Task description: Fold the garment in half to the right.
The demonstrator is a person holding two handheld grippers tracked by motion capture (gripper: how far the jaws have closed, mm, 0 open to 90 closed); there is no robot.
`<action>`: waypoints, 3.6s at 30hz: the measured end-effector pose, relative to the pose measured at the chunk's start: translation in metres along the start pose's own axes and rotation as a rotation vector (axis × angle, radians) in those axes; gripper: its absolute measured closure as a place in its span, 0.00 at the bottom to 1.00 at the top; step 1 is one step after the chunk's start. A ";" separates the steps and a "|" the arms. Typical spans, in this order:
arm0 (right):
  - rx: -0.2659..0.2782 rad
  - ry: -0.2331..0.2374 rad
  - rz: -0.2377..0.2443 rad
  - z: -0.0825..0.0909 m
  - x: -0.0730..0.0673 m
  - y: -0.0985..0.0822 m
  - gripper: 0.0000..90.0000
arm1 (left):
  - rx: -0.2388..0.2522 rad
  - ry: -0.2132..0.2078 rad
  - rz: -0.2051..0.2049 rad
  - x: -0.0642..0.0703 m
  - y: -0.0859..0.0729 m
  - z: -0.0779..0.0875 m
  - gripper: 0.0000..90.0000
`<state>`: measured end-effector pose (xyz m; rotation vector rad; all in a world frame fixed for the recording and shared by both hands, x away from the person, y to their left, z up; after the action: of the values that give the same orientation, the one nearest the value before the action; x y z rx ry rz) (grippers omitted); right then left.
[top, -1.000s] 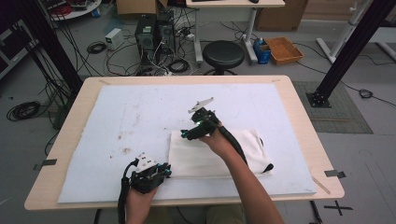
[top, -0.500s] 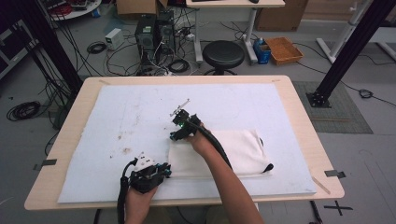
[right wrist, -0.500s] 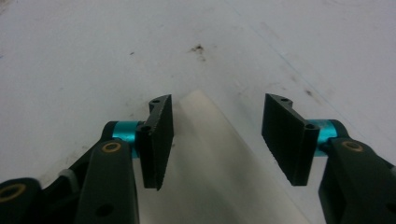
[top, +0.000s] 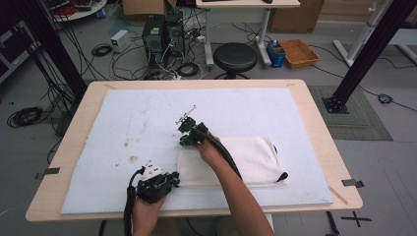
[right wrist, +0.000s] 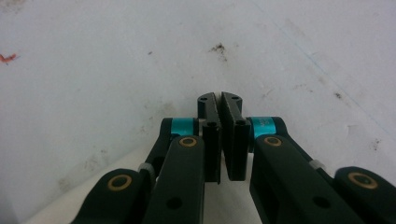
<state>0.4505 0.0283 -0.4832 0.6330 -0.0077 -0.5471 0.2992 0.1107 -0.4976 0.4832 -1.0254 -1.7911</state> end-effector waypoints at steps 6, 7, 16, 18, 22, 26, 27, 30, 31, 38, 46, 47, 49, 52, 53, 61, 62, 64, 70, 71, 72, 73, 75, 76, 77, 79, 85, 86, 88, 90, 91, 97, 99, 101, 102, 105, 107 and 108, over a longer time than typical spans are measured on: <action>0.120 0.014 0.003 0.021 -0.001 0.005 0.97 | 0.056 -0.092 0.112 -0.002 0.011 0.009 0.95; 0.138 0.019 0.002 0.025 -0.001 0.005 0.97 | 0.070 -0.114 0.125 -0.001 0.014 0.010 0.95; 0.284 0.052 -0.008 0.064 0.003 -0.005 0.97 | 0.159 -0.254 0.116 0.027 0.049 0.022 0.95; 0.310 0.044 -0.010 0.076 0.008 -0.010 0.97 | 0.161 -0.278 0.110 0.034 0.057 0.020 0.95; 0.339 0.008 -0.037 0.098 0.024 -0.026 0.97 | 0.155 -0.326 0.107 0.052 0.073 0.009 0.95; 0.375 -0.017 -0.099 0.116 0.043 -0.044 0.97 | 0.139 -0.362 0.091 0.074 0.089 -0.007 0.95; 0.381 -0.028 -0.105 0.120 0.048 -0.048 0.97 | 0.133 -0.368 0.083 0.079 0.092 -0.010 0.95; 0.383 -0.050 -0.138 0.128 0.059 -0.062 0.97 | 0.115 -0.384 0.071 0.093 0.101 -0.020 0.95; 0.388 -0.059 -0.141 0.131 0.062 -0.066 0.98 | 0.108 -0.389 0.066 0.098 0.104 -0.023 0.95; 0.407 -0.098 -0.190 0.148 0.081 -0.093 0.98 | 0.061 -0.420 0.072 0.124 0.111 -0.044 0.95; 0.441 -0.129 -0.240 0.171 0.099 -0.123 1.00 | 0.006 -0.411 0.024 0.154 0.110 -0.067 0.95; 0.438 -0.116 -0.244 0.172 0.099 -0.126 1.00 | 0.000 -0.410 0.016 0.156 0.110 -0.069 0.95; 0.449 -0.088 -0.248 0.174 0.098 -0.129 0.90 | -0.005 -0.406 0.008 0.158 0.108 -0.071 0.95; 0.497 -0.045 -0.281 0.180 0.098 -0.125 0.68 | 0.005 -0.407 0.003 0.161 0.109 -0.070 0.95; 0.490 -0.040 -0.278 0.180 0.098 -0.123 0.64 | 0.007 -0.407 0.001 0.162 0.109 -0.070 0.95; 0.457 0.023 -0.259 0.165 0.083 -0.093 0.53 | -0.002 -0.396 -0.023 0.165 0.107 -0.071 0.95; 0.453 0.022 -0.248 0.162 0.082 -0.090 0.54 | -0.003 -0.399 -0.027 0.165 0.107 -0.072 0.95; 0.405 0.015 -0.242 0.154 0.080 -0.088 0.63 | -0.006 -0.395 -0.034 0.166 0.105 -0.073 0.95; 0.348 -0.061 -0.148 0.151 0.078 -0.089 0.97 | -0.005 -0.394 -0.040 0.167 0.104 -0.075 0.95; 0.343 -0.075 -0.137 0.153 0.078 -0.090 0.97 | -0.005 -0.397 -0.036 0.168 0.105 -0.076 0.95; 0.342 -0.088 -0.129 0.155 0.079 -0.092 0.97 | -0.005 -0.403 -0.032 0.170 0.105 -0.078 0.95; 0.344 -0.105 -0.120 0.157 0.079 -0.094 0.97 | -0.006 -0.405 -0.032 0.172 0.105 -0.079 0.95; 0.336 -0.140 -0.110 0.163 0.083 -0.099 0.97 | -0.010 -0.415 -0.034 0.177 0.106 -0.083 0.95; 0.337 -0.151 -0.108 0.166 0.085 -0.102 0.97 | -0.009 -0.421 -0.030 0.181 0.107 -0.085 0.95; 0.331 -0.165 -0.108 0.168 0.087 -0.105 0.97 | -0.011 -0.430 -0.033 0.184 0.108 -0.087 0.95; 0.315 -0.189 -0.111 0.173 0.091 -0.112 0.97 | -0.010 -0.443 -0.037 0.193 0.111 -0.090 0.95; 0.317 -0.232 -0.148 0.186 0.106 -0.136 0.97 | -0.027 -0.458 -0.047 0.214 0.115 -0.101 0.95; 0.324 -0.236 -0.158 0.189 0.109 -0.141 0.97 | -0.031 -0.461 -0.049 0.218 0.114 -0.103 0.95; 0.329 -0.241 -0.182 0.192 0.113 -0.151 0.97 | -0.039 -0.462 -0.054 0.223 0.113 -0.106 0.95; 0.324 -0.252 -0.190 0.193 0.116 -0.157 0.97 | -0.051 -0.460 -0.058 0.227 0.111 -0.110 0.95; 0.325 -0.257 -0.204 0.194 0.117 -0.161 0.97 | -0.053 -0.458 -0.064 0.229 0.110 -0.112 0.95; 0.345 -0.281 -0.243 0.195 0.124 -0.174 0.92 | -0.018 -0.433 -0.079 0.231 0.112 -0.114 0.76; 0.364 -0.295 -0.260 0.198 0.125 -0.177 0.76 | 0.016 -0.406 -0.080 0.221 0.118 -0.108 0.65; 0.386 -0.293 -0.289 0.202 0.124 -0.181 0.70 | 0.052 -0.378 -0.058 0.207 0.124 -0.100 0.57; 0.403 -0.294 -0.283 0.206 0.122 -0.182 0.68 | 0.070 -0.362 -0.056 0.198 0.126 -0.095 0.53; 0.444 -0.300 -0.279 0.218 0.114 -0.191 0.64 | 0.117 -0.308 -0.053 0.169 0.128 -0.082 0.47; 0.468 -0.291 -0.282 0.224 0.106 -0.200 0.63 | 0.141 -0.290 -0.046 0.149 0.126 -0.075 0.44; 0.473 -0.281 -0.285 0.226 0.102 -0.204 0.63 | 0.146 -0.282 -0.043 0.139 0.124 -0.072 0.41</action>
<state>0.4006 -0.2847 -0.4311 1.0208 -0.3237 -0.9207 0.3574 -0.0641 -0.4208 0.3489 -1.3564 -1.8660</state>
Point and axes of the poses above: each handheld gripper's, and its own axes: z roughly backward along the jaws, y roughly out of its top, x roughly to its right, the point moved 7 cm from there along -z, roughly forward along the jaws, and after that the axes turned 9 degrees about y, right-handed, at the moved point
